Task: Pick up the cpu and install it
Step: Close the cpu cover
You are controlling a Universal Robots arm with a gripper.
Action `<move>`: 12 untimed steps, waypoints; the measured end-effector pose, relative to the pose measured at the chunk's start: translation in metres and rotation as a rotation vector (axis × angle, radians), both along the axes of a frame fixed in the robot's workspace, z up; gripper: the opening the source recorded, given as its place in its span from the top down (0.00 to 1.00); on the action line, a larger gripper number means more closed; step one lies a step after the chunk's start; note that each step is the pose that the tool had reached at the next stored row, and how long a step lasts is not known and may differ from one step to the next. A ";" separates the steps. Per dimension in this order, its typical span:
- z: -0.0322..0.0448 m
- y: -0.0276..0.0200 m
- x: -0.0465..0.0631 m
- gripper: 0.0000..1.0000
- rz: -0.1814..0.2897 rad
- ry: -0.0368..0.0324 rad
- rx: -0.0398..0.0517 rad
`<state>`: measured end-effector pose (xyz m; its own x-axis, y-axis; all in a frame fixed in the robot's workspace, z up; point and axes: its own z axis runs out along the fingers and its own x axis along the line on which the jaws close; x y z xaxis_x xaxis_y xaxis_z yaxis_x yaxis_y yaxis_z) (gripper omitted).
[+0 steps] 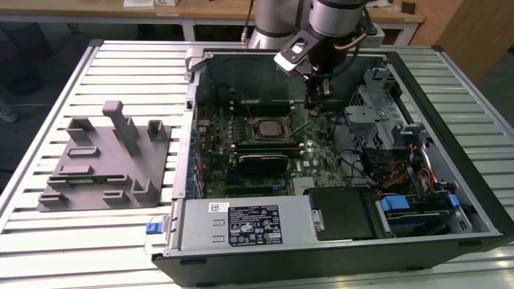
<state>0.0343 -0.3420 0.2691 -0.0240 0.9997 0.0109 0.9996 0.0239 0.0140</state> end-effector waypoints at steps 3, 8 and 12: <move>-0.0016 0.0001 0.002 0.89 0.014 0.0000 0.0001; -0.0047 0.0010 0.007 0.89 0.016 0.0014 0.0000; -0.0086 0.0023 0.010 0.89 0.016 0.0048 0.0002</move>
<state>0.0441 -0.3397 0.2605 -0.0404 0.9991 0.0112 0.9991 0.0403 0.0092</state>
